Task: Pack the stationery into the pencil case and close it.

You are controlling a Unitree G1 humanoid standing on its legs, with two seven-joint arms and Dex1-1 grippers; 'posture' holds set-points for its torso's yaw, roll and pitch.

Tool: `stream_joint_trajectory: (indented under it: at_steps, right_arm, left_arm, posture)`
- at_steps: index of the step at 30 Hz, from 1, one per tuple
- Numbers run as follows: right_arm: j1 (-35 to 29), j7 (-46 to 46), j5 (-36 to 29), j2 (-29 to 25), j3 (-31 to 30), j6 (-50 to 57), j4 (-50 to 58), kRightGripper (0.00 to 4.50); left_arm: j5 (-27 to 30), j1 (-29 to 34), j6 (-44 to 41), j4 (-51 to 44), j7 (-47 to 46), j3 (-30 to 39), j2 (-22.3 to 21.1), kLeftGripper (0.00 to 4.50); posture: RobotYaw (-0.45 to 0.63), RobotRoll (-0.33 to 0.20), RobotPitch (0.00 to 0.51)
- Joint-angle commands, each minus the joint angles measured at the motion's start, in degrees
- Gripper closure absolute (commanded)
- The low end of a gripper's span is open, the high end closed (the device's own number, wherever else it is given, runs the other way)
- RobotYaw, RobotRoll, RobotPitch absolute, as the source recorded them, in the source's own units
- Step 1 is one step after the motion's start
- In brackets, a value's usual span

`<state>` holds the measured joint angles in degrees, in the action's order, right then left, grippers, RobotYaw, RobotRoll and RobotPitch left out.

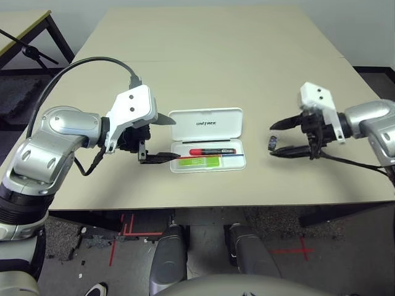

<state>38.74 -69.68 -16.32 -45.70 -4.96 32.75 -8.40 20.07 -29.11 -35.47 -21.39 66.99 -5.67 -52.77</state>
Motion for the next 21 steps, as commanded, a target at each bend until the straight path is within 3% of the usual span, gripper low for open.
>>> stream_joint_trajectory:
  at_steps: [1,8,13,21]
  right_arm:
    - [0.4,11.3,-0.4,4.8,4.5,5.1,0.4,0.0]
    - [-2.1,34.7,1.9,14.7,9.8,20.7,8.9,0.0]
    - [-3.1,55.2,7.4,25.2,15.1,29.3,17.5,0.0]
    - [-3.8,69.0,10.4,37.1,20.7,43.4,28.7,0.0]
  left_arm:
    - [-0.4,0.1,0.1,0.2,-0.7,-1.0,0.2,0.05]
    - [-0.9,0.4,0.9,0.9,-0.8,-1.8,0.4,0.05]
    - [-1.3,-0.3,1.6,1.7,-0.6,-3.1,1.1,0.05]
    - [-2.1,-0.8,2.6,2.6,-0.1,-4.4,2.0,0.05]
  posture:
    - [-0.02,0.0,0.128]
    - [-0.04,0.0,0.138]
    - [-0.06,0.0,0.141]
    - [-0.08,0.0,0.143]
